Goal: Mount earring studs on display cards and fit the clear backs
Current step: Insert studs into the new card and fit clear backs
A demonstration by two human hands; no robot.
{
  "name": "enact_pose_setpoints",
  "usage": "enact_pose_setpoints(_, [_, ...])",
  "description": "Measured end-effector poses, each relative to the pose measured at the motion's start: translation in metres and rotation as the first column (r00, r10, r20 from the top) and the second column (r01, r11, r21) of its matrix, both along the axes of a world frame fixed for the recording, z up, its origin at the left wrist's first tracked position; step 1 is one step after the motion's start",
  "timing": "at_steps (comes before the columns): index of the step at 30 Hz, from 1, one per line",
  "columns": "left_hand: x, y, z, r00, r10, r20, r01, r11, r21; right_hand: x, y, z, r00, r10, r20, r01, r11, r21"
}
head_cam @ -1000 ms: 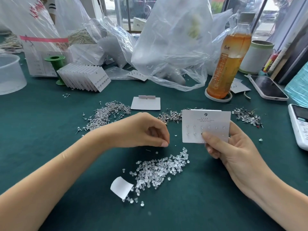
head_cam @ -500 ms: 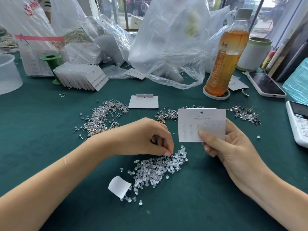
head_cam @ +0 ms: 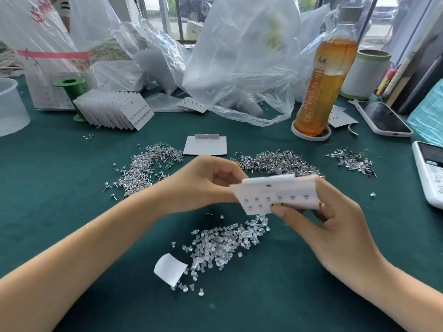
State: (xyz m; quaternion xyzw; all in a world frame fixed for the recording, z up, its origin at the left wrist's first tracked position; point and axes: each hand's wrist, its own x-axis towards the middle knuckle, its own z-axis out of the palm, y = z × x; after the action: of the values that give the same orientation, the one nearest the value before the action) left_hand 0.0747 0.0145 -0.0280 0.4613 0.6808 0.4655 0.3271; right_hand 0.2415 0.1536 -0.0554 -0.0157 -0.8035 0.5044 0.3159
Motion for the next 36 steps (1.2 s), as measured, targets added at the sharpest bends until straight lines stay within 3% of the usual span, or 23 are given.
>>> enact_pose_setpoints(4, [0.000, 0.000, 0.002, 1.000, -0.009, -0.003, 0.009, 1.000, 0.003, 0.000, 0.008, -0.004, 0.984, 0.144, -0.100, -0.079, 0.873, 0.481])
enact_pose_setpoints(9, [0.007, -0.002, 0.007, 0.991, -0.123, 0.047, 0.124, 0.992, -0.019, 0.000, 0.018, 0.000, 0.974, 0.206, -0.097, -0.040, 0.573, 0.818])
enact_pose_setpoints(14, [0.010, -0.003, 0.009, 0.990, -0.120, 0.068, 0.120, 0.993, 0.005, 0.000, 0.016, 0.004, 0.973, 0.210, -0.093, -0.002, 0.412, 0.911])
enact_pose_setpoints(18, [0.009, -0.004, 0.011, 0.991, -0.134, 0.017, 0.133, 0.991, 0.019, 0.001, 0.013, 0.004, 0.970, 0.214, -0.112, 0.034, 0.339, 0.940])
enact_pose_setpoints(22, [0.014, -0.004, 0.010, 0.977, -0.189, -0.100, 0.189, 0.982, -0.007, 0.001, 0.012, 0.004, 0.966, 0.224, -0.131, 0.055, 0.316, 0.947])
enact_pose_setpoints(36, [0.017, -0.003, 0.011, 0.966, -0.183, -0.184, 0.187, 0.982, 0.002, 0.001, 0.011, 0.002, 0.970, 0.197, -0.142, 0.080, 0.291, 0.953])
